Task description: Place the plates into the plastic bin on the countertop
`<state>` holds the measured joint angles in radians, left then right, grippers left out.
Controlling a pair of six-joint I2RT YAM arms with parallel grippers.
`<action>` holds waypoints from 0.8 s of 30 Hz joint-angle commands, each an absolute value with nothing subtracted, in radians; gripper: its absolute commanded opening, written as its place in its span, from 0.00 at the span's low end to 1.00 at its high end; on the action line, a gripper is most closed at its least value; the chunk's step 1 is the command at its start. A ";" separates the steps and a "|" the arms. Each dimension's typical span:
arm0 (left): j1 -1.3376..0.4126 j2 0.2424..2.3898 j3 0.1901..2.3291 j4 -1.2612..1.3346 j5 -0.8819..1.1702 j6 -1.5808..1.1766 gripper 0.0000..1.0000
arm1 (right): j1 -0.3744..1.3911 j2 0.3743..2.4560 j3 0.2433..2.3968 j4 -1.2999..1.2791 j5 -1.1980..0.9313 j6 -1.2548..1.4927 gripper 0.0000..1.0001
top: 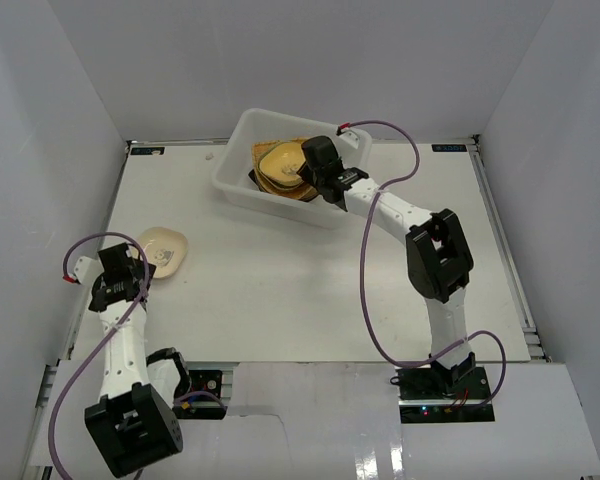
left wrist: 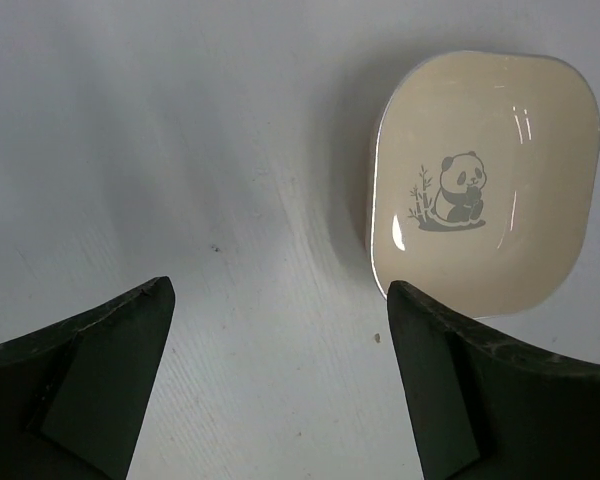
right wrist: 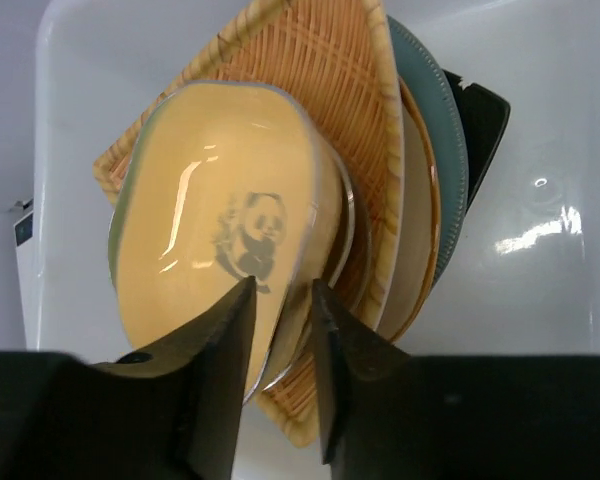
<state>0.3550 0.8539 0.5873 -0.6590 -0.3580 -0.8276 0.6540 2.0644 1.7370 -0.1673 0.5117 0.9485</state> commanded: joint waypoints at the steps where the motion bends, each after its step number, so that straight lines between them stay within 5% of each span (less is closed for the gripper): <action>1: 0.390 0.874 0.560 -0.545 -0.247 -0.828 0.98 | 0.658 1.988 1.710 -0.112 0.548 0.974 0.38; 5: 0.393 0.920 0.523 -0.473 -0.198 -0.862 0.98 | 0.669 1.907 1.603 -0.032 0.500 0.962 0.71; 16: 0.393 1.144 0.526 -0.255 -0.123 -0.885 0.92 | 0.675 1.539 1.223 0.254 0.390 0.707 0.73; 19: 0.393 1.245 0.566 -0.249 -0.115 -0.879 0.71 | 0.673 1.453 1.125 0.275 0.373 0.640 0.73; 20: 0.393 1.267 0.572 -0.245 -0.118 -0.877 0.47 | 0.673 1.433 1.083 0.275 0.371 0.624 0.73; 24: 0.393 1.232 0.592 -0.241 -0.104 -0.865 0.00 | 0.673 1.332 0.971 0.296 0.354 0.551 0.73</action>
